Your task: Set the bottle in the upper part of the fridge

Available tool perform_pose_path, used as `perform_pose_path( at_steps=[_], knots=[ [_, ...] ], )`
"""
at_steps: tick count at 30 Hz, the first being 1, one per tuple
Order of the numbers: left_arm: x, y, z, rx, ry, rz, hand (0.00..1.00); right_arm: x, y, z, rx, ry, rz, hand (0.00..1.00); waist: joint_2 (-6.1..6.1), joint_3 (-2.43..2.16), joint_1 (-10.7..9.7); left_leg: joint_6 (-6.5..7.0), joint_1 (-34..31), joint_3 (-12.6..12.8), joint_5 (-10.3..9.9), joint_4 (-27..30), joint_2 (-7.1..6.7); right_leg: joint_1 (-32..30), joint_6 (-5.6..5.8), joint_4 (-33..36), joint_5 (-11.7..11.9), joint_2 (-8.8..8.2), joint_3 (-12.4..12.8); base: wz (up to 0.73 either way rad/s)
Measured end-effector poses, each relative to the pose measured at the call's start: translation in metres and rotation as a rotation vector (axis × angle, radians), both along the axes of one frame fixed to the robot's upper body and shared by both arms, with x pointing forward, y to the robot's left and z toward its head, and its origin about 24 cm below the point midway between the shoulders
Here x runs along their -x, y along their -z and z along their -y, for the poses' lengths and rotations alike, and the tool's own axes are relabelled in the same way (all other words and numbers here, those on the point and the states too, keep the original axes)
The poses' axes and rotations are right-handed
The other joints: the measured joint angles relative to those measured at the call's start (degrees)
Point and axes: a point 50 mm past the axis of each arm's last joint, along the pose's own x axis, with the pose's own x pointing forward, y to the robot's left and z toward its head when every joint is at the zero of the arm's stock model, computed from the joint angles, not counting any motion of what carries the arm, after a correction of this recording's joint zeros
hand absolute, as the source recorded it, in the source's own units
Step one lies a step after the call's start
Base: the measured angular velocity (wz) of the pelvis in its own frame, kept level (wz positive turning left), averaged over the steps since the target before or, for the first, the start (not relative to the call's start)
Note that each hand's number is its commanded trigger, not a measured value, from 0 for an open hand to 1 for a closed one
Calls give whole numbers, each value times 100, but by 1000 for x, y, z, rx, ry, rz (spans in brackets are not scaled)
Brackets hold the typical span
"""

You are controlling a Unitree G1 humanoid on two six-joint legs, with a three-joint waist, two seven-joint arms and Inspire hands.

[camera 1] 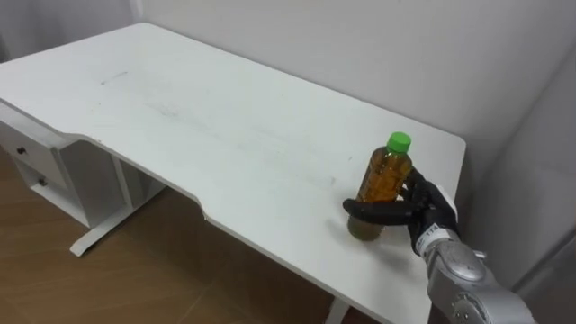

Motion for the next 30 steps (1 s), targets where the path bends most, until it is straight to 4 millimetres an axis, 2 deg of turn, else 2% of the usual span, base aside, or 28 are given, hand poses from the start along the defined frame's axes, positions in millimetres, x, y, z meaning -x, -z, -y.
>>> perform_pose_path(
  at_steps=[6,19,27,28,29,30],
  knots=[
    [-5,-1,1,3,8,29,0,-3,-9,-3,0,-9,43,0,6,-2,108,0,-14,-31,1,1,-7,1,-3,-3,2,-2,-61,4],
    [-6,-2,0,-3,15,27,0,-3,-8,-7,-21,-9,39,0,48,-15,105,0,-20,-66,2,-20,-13,6,-3,-4,2,-4,-132,0],
    [-3,-1,0,0,6,15,0,-2,-3,-4,-26,-9,16,0,116,-2,95,-4,-13,-132,17,-1,-31,46,-3,-5,2,-7,-144,3],
    [-2,-1,0,1,6,13,0,-2,-1,-3,-25,-11,9,60,129,8,96,-4,-14,-140,18,-1,-32,48,-3,-3,2,-6,-141,0],
    [-2,-1,0,2,6,12,0,-2,0,-3,-25,-11,7,89,137,13,96,-4,-15,-140,18,-1,-33,48,-3,-3,2,-6,-140,0],
    [-2,-1,1,3,6,10,0,-2,0,-3,-25,-12,5,100,152,24,97,-3,-16,-141,22,-1,-37,47,-3,-3,2,-9,-138,0]
  ],
)
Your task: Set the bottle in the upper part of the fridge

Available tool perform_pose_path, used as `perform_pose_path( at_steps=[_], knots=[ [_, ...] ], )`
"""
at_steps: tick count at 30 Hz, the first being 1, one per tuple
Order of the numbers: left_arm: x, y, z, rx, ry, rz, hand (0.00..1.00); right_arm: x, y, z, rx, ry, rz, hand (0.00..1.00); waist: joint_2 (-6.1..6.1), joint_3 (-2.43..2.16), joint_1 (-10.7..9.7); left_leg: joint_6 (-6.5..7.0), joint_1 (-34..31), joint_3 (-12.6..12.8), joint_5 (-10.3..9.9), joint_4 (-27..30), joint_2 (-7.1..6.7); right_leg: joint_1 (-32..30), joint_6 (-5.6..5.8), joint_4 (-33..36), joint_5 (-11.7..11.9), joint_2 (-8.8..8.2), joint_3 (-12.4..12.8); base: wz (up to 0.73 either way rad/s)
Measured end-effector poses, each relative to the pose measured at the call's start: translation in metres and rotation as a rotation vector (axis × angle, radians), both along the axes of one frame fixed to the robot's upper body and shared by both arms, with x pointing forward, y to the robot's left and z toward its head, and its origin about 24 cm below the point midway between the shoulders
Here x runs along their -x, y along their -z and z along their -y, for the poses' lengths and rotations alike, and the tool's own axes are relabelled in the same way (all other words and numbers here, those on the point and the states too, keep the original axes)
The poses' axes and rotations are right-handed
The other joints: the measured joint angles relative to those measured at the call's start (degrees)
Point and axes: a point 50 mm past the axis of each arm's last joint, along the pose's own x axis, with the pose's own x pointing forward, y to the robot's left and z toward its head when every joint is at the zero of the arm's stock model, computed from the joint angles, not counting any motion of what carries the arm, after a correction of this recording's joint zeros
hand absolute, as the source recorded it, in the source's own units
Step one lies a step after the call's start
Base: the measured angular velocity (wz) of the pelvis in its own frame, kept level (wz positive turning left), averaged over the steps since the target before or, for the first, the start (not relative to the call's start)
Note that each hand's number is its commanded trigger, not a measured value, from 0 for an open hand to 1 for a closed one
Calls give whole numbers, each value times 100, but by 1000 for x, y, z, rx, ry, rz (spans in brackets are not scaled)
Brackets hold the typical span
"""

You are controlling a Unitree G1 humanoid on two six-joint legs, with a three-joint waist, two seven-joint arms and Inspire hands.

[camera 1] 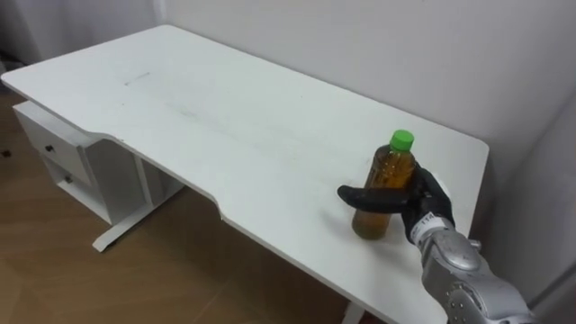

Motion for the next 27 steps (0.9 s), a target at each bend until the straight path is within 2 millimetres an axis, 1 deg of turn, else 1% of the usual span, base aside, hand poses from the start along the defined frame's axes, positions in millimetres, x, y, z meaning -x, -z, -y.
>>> perform_pose_path(
  at_steps=[4,11,14,15,18,22,27],
  knots=[
    [1,0,0,0,2,-6,0,0,1,0,0,-4,-5,100,24,17,-4,-1,-15,-19,12,-1,-7,-8,0,2,0,-2,-5,0],
    [-1,1,6,10,38,8,0,1,6,4,-1,-2,-13,100,40,28,7,-1,-34,-30,13,-6,-16,-24,0,1,0,-3,-3,0],
    [-2,1,7,13,40,12,0,1,9,6,1,8,-9,100,74,42,21,0,-39,-60,13,-3,-25,-22,0,-1,0,-3,-1,3],
    [-2,1,8,14,41,13,0,1,9,7,-1,12,-9,100,93,53,32,0,-40,-63,13,-3,-27,-23,0,-1,0,-4,0,0],
    [-2,1,8,13,41,14,0,1,9,7,-1,14,-4,100,156,65,74,0,-43,-69,13,-4,-29,-30,0,-3,0,-5,0,0],
    [-2,1,9,16,41,15,0,1,10,9,-1,25,-3,100,211,55,140,0,-48,-91,14,-3,-38,-31,0,-3,0,-5,-2,0],
    [-2,2,14,29,38,17,0,1,11,9,-5,26,-7,100,222,51,149,3,-48,-86,16,2,-43,-31,0,0,0,-14,1,0]
  ],
)
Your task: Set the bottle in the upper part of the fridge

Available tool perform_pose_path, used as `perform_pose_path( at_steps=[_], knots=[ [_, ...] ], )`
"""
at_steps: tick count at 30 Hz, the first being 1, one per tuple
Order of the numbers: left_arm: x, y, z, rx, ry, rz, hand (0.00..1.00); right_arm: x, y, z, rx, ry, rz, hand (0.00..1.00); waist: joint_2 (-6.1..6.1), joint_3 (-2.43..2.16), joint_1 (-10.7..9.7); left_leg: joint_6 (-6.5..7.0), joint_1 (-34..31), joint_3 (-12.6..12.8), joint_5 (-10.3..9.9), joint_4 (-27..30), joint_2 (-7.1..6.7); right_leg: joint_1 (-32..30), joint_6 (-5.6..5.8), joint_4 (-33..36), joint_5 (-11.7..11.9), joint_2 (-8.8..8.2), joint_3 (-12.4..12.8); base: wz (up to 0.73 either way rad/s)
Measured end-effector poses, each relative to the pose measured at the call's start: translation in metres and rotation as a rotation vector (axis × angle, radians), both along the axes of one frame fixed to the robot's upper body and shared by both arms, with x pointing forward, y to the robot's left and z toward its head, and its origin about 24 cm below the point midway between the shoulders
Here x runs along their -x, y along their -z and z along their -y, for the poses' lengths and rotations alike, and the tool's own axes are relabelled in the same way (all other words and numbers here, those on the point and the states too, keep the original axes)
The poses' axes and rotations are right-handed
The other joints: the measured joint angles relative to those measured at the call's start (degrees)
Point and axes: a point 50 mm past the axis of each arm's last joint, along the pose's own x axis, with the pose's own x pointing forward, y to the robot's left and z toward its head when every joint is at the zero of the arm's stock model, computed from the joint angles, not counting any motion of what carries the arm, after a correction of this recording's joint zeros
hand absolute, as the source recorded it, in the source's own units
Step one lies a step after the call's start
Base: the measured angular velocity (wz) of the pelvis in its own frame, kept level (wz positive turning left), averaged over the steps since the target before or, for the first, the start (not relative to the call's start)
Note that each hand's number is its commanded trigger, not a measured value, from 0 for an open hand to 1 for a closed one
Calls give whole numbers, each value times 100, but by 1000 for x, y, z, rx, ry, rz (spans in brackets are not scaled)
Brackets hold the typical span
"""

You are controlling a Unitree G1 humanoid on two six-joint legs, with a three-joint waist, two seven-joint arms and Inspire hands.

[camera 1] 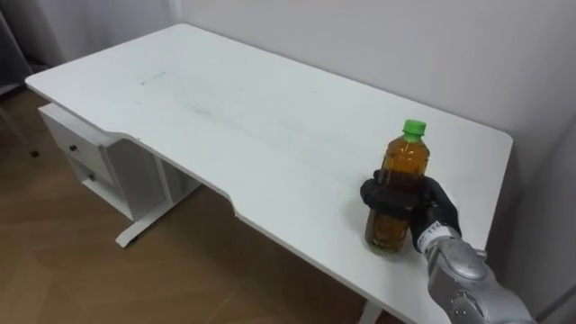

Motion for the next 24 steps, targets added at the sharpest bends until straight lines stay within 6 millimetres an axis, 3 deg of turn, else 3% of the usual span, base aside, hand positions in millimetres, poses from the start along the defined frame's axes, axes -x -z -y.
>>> perform_pose_path(
  at_steps=[8,14,19,24],
  knots=[
    [-1,0,-1,4,-34,19,0,0,1,0,-41,-22,-4,100,10,-16,-14,2,-1,23,1,-1,2,-19,0,3,0,-4,24,0],
    [0,-1,-2,6,-36,17,0,0,1,-3,-62,-47,-30,100,-11,-93,-79,24,2,116,16,4,0,-46,0,3,0,-34,113,-4],
    [6,-1,-7,-8,-59,8,0,4,-13,-14,-52,-108,47,100,-13,-146,-327,40,122,199,25,1,0,48,2,4,1,-67,197,-7],
    [12,-2,-11,-16,-83,9,0,14,-19,-21,-2,-156,114,100,-2,-169,-549,40,372,298,23,-58,21,225,3,3,1,-52,291,-9]
  ],
)
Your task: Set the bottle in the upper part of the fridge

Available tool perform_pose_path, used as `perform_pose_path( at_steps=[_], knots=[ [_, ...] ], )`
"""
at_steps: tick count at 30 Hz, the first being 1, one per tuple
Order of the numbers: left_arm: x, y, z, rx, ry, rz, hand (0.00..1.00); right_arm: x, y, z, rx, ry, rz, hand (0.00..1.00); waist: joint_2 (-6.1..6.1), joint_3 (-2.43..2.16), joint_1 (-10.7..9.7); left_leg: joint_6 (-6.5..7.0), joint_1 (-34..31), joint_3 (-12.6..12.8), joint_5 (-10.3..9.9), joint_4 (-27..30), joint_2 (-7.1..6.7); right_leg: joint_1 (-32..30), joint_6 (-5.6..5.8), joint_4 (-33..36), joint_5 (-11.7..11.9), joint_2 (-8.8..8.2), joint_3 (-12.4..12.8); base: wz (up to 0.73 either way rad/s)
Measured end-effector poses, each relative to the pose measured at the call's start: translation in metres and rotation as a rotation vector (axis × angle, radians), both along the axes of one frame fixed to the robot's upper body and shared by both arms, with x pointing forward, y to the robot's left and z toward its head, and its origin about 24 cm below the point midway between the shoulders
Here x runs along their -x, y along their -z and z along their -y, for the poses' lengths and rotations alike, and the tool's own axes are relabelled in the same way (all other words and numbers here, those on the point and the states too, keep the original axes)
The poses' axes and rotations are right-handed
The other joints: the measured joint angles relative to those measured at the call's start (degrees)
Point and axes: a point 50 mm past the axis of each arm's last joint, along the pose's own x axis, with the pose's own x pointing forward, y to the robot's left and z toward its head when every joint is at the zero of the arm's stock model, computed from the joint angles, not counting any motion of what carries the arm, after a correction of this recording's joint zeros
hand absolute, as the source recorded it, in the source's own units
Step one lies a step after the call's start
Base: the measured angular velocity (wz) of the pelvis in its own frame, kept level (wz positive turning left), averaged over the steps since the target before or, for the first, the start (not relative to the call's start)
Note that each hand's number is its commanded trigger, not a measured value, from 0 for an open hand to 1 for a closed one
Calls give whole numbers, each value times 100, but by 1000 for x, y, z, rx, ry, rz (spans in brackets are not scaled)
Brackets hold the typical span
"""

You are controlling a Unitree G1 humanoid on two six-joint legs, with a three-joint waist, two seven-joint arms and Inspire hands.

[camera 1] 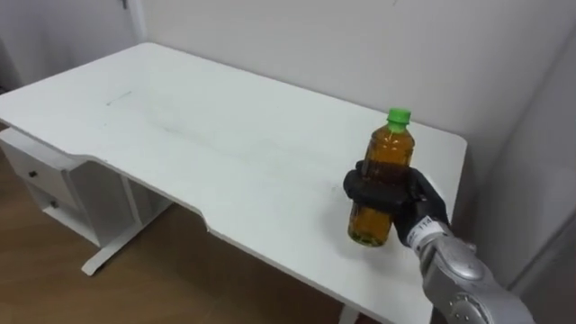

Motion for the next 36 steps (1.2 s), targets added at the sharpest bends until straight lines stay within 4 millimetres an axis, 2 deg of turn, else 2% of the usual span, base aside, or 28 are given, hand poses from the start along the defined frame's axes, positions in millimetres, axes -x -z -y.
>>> perform_pose_path(
  at_steps=[2,3,5,7,8,10,15,20,25,32,36],
  knots=[
    [4,0,-1,-2,-14,-6,0,4,0,-2,15,-13,12,100,36,-44,-70,0,131,52,0,-62,13,81,0,2,0,2,31,-15],
    [8,0,-2,-3,-26,-10,0,7,-2,-4,12,-23,24,100,62,-86,-114,0,202,90,0,-92,22,122,0,8,0,0,53,-14],
    [11,0,-4,-9,-45,-11,0,10,-8,-6,8,-34,54,100,97,-116,-183,4,311,125,19,-157,59,185,-3,11,2,-3,82,-12],
    [18,0,-7,-21,-71,-20,0,12,-16,-9,-1,-50,91,100,114,-176,-273,2,441,204,36,-227,60,262,-3,11,2,-1,120,-12],
    [19,0,-7,-25,-74,-21,0,12,-19,-10,-1,-54,101,100,115,-177,-287,1,483,218,40,-258,56,292,-3,9,2,1,139,-12],
    [23,0,-9,-32,-91,-32,0,14,-31,-11,-5,-68,141,100,81,-209,-383,-8,542,237,46,-311,60,322,-4,9,2,15,190,-7],
    [27,0,-11,-31,-138,-39,0,17,-49,-6,-2,-77,206,100,62,-208,-421,-9,782,266,50,-386,58,499,-5,-2,3,17,241,-4],
    [33,0,-12,-30,-168,-47,0,27,-77,-7,36,-95,322,100,55,-197,-487,-9,849,288,50,-430,61,525,-4,-14,3,29,342,-5],
    [36,-1,-15,-36,-197,-44,0,40,-102,-12,65,-129,441,100,-30,-105,-610,-28,949,302,30,-453,75,609,-4,-23,2,51,421,-3],
    [36,0,-11,-23,-199,-41,0,47,-117,-7,48,-135,509,100,-43,-110,-714,-19,964,396,20,-443,84,587,-4,-20,2,52,539,-6],
    [36,-1,-14,-27,-217,-33,0,48,-124,5,23,-104,533,100,-40,-115,-771,-25,985,432,16,-444,102,566,-4,-16,3,67,634,-7]
  ],
)
